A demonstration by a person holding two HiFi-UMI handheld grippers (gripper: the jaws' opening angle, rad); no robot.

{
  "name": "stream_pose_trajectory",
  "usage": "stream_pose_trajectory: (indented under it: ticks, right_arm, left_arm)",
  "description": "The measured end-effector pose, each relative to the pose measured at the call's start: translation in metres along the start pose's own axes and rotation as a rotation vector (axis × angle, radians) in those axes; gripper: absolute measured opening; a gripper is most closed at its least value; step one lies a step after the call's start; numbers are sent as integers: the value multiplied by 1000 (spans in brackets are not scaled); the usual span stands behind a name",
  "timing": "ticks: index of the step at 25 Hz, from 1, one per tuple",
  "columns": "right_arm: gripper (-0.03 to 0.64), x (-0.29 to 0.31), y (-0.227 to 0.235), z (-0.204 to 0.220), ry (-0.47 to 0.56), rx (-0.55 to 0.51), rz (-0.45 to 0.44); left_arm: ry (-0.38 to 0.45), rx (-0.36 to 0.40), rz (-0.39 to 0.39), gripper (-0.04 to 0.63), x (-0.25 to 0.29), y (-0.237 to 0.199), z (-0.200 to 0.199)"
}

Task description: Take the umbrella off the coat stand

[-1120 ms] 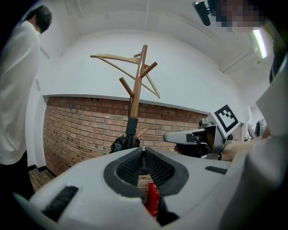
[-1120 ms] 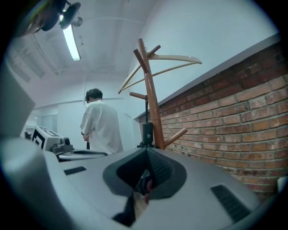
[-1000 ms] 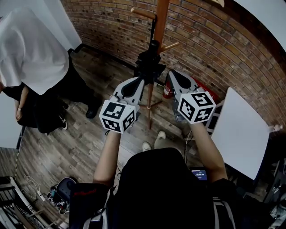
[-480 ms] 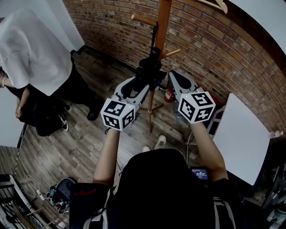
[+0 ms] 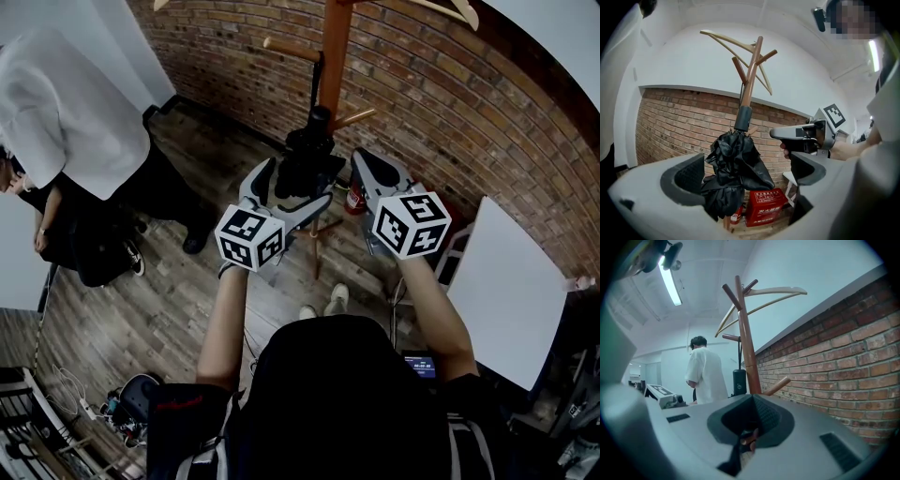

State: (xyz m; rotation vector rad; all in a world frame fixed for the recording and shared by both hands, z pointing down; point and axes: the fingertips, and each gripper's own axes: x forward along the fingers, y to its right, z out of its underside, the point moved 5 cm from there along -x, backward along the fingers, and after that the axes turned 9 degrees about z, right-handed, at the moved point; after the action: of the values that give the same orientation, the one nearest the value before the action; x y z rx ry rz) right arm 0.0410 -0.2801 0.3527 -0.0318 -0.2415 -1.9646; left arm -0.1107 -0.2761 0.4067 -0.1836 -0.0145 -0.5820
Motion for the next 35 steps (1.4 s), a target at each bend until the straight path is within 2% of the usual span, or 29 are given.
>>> stream_pose_trajectory:
  ticks: [5,17,35]
  right_arm:
    - [29,5,8,2,-8,3,-4]
    - [29,18,27,1,-21,-3,-17]
    - [29,37,43,-2,-30,-11,-52]
  left_arm:
    - [-21,10,-23,558,9,-4,6]
    - [-28,-17,-40,558,31,-18,12]
    - [-39,-5,-69,557,59,-32,11]
